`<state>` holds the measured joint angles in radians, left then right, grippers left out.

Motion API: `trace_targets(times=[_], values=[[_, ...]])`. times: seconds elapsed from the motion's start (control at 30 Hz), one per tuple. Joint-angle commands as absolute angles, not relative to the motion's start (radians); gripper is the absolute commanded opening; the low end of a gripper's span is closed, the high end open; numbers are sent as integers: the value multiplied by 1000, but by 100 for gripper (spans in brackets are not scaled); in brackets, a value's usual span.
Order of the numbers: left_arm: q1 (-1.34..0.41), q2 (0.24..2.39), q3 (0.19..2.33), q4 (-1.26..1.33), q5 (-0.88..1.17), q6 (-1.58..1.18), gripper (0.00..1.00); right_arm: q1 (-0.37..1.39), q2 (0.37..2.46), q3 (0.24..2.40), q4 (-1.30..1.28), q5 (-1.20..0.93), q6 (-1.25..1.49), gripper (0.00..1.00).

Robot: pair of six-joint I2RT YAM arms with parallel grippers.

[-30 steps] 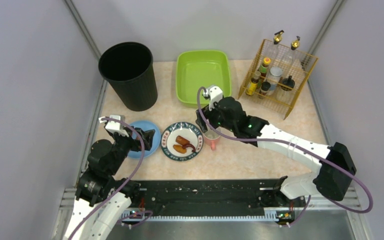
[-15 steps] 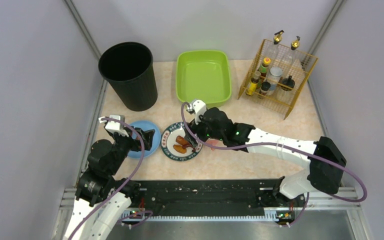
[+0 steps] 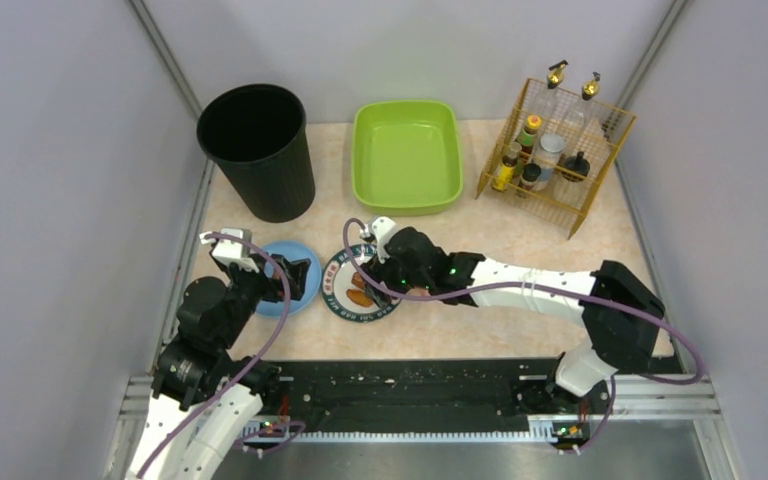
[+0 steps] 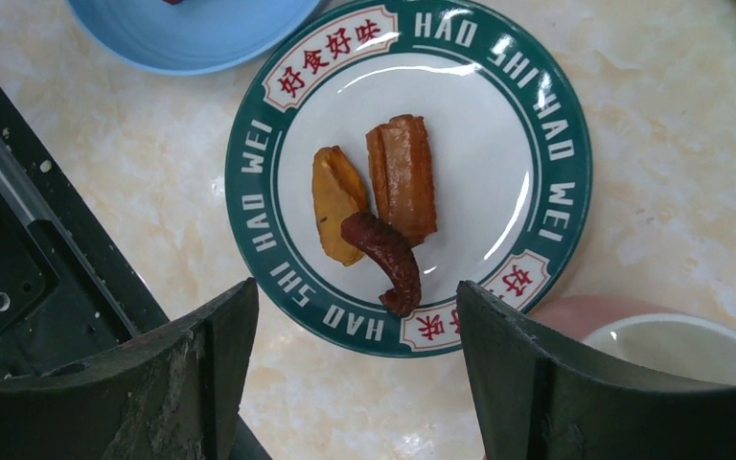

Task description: Clear the kitchen counter

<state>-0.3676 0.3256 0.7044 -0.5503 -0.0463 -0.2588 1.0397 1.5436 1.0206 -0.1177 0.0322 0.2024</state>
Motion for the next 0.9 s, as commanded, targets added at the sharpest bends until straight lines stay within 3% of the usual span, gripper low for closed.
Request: trace_targets(times=[0.0, 0.47, 0.87], values=[[-370, 341, 702, -522, -54, -245, 99, 1065, 1590, 1056, -81, 32, 236, 74], [-370, 347, 701, -523, -53, -245, 99, 1062, 1691, 1067, -118, 371, 328, 74], [-370, 340, 702, -522, -54, -245, 99, 1047, 1711, 1052, -101, 365, 358, 75]])
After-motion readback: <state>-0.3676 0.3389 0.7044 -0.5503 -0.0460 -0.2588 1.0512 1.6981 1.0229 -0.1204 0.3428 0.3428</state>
